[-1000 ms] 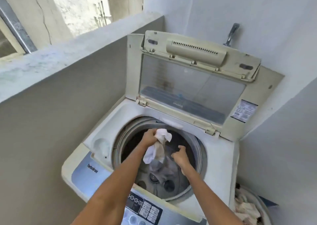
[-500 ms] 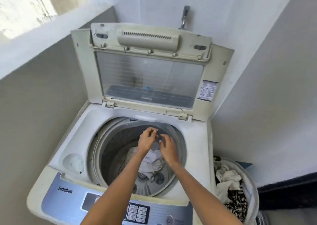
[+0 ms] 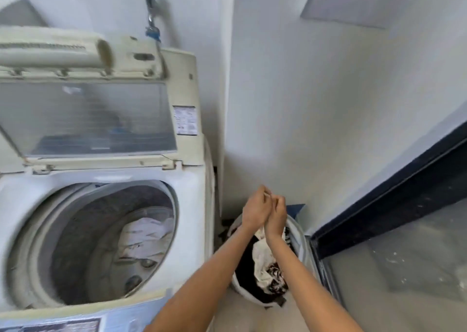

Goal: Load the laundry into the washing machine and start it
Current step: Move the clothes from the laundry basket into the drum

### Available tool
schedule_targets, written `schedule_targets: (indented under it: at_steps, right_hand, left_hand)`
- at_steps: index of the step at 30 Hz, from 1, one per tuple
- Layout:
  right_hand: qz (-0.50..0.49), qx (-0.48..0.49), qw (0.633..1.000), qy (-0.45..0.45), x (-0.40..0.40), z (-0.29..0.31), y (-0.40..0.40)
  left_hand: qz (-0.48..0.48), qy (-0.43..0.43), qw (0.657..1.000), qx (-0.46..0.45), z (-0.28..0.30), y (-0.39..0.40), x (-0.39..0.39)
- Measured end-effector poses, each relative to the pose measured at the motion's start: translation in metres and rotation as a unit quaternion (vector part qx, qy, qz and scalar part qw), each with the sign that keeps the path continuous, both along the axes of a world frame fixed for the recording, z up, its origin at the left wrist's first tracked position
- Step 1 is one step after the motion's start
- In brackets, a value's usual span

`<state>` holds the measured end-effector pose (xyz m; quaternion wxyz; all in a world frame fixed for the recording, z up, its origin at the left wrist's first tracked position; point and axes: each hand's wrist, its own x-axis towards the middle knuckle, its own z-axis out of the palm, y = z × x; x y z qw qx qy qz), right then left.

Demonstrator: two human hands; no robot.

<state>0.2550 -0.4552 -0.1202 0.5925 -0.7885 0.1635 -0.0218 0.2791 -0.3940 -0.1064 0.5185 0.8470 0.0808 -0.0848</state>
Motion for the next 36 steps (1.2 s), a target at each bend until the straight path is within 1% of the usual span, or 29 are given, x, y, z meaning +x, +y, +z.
schedule_targets:
  at_steps: [2,4,6,7,9,10,11,13,15,16,18,19,20,22,24,26,28,29,32,35,36]
  right_hand:
    - [0.003,-0.003,0.999,0.050,0.000,-0.050,-0.035]
    - [-0.005,-0.024,0.994,0.105,0.004,-0.111,-0.062]
    - [-0.003,-0.038,0.984,0.174,0.001,-0.172,-0.083]
    - [0.001,-0.035,0.981,0.193,-0.002,-0.195,-0.091]
    - [0.025,-0.032,0.977,0.208,-0.006,-0.241,-0.110]
    - [0.043,-0.036,0.976,0.211,-0.004,-0.260,-0.118]
    - [0.062,-0.044,0.974,0.213,-0.002,-0.275,-0.125]
    - [0.081,-0.045,0.972,0.216,0.002,-0.297,-0.135]
    - [0.079,-0.041,0.973,0.213,0.007,-0.305,-0.142]
    - [0.072,-0.036,0.974,0.210,0.009,-0.306,-0.145]
    - [0.064,-0.027,0.977,0.200,0.013,-0.298,-0.147]
    - [0.066,-0.031,0.978,0.195,0.013,-0.292,-0.148]
    - [0.073,-0.036,0.980,0.184,0.013,-0.278,-0.147]
    - [0.111,-0.055,0.978,0.167,0.017,-0.261,-0.146]
    - [0.176,-0.081,0.968,0.160,0.022,-0.252,-0.144]
    - [0.230,-0.118,0.953,0.159,0.025,-0.229,-0.140]
    - [0.271,-0.152,0.936,0.168,0.026,-0.208,-0.137]
    - [0.285,-0.150,0.931,0.171,0.027,-0.199,-0.136]
    - [0.271,-0.095,0.941,0.178,0.027,-0.181,-0.123]
    - [0.198,-0.053,0.965,0.163,0.027,-0.165,-0.108]
    - [0.171,-0.022,0.973,0.155,0.026,-0.162,-0.104]
  left_hand:
    - [0.015,0.064,0.998,-0.006,-0.053,-0.031,-0.001]
    - [0.030,0.120,0.992,0.016,-0.120,-0.052,-0.004]
    - [0.013,0.163,0.982,0.094,-0.190,-0.062,-0.011]
    - [-0.017,0.181,0.971,0.152,-0.220,-0.061,-0.015]
    - [-0.084,0.198,0.934,0.283,-0.278,-0.062,-0.022]
    - [-0.099,0.196,0.919,0.327,-0.301,-0.061,-0.023]
    - [-0.104,0.199,0.910,0.348,-0.320,-0.060,-0.023]
    - [-0.087,0.191,0.916,0.341,-0.345,-0.057,-0.017]
    - [-0.070,0.156,0.942,0.289,-0.362,-0.054,-0.009]
    - [-0.070,0.139,0.958,0.239,-0.363,-0.053,-0.005]
    - [-0.045,0.117,0.987,0.097,-0.349,-0.056,0.000]
    - [-0.012,0.123,0.992,0.031,-0.338,-0.061,0.001]
    - [0.026,0.127,0.991,-0.015,-0.319,-0.063,0.002]
    - [0.061,0.125,0.988,-0.072,-0.295,-0.069,0.008]
    - [0.047,0.111,0.990,-0.074,-0.283,-0.072,0.016]
    - [0.058,0.090,0.992,-0.062,-0.262,-0.064,0.022]
    - [0.076,0.052,0.993,-0.071,-0.237,-0.057,0.029]
    - [0.076,0.028,0.993,-0.083,-0.222,-0.055,0.033]
    - [0.084,-0.032,0.991,-0.100,-0.176,-0.053,0.047]
    - [0.151,-0.083,0.975,-0.143,-0.143,-0.051,0.064]
    - [0.153,-0.091,0.969,-0.169,-0.133,-0.048,0.070]
